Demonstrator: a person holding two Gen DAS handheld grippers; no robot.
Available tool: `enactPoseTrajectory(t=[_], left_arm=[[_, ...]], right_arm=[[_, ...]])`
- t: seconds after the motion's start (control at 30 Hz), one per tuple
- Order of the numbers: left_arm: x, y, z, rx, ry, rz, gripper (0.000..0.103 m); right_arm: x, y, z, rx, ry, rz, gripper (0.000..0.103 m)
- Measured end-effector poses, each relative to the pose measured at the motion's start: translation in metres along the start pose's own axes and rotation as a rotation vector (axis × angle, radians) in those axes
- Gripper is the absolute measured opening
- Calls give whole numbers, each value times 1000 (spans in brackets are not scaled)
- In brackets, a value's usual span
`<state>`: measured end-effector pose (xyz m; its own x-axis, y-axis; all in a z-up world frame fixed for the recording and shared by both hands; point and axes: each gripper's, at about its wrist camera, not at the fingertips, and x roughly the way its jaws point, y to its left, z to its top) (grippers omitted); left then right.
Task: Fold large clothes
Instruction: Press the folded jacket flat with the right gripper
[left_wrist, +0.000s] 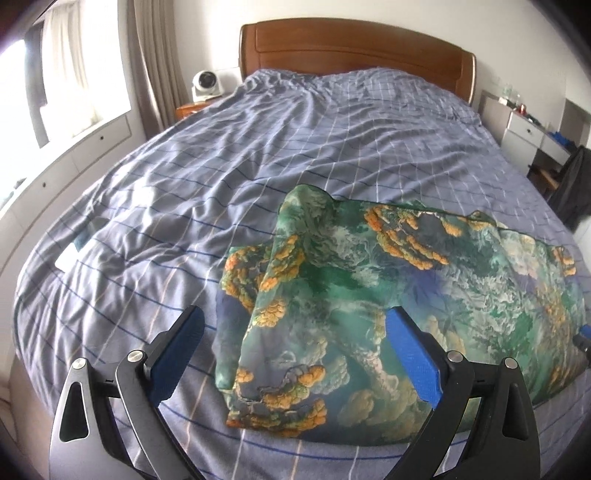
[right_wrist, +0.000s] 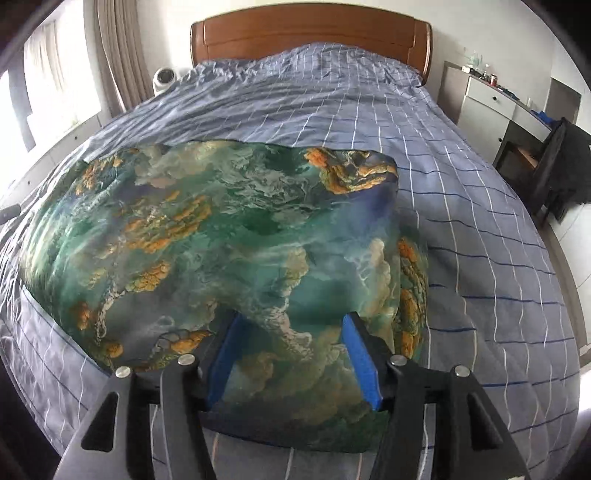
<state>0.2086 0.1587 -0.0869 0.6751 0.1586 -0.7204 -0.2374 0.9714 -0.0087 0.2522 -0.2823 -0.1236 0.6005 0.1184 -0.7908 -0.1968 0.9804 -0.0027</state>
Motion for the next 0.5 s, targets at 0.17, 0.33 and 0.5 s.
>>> enactPoseTrajectory(t=[0.17,0.33,0.5], left_arm=[[-2,-9,-1,30,9,10,99],[-4,-15,-16,60,32,-39,99],[-12,-33,-25,68,37,-143,99]], right_arm=[[-2,-3,-3,21,-5,-10,58],[-6,-11,-6,42,-16,-51,58],[-39,-32,-21,174,-66,-42,60]])
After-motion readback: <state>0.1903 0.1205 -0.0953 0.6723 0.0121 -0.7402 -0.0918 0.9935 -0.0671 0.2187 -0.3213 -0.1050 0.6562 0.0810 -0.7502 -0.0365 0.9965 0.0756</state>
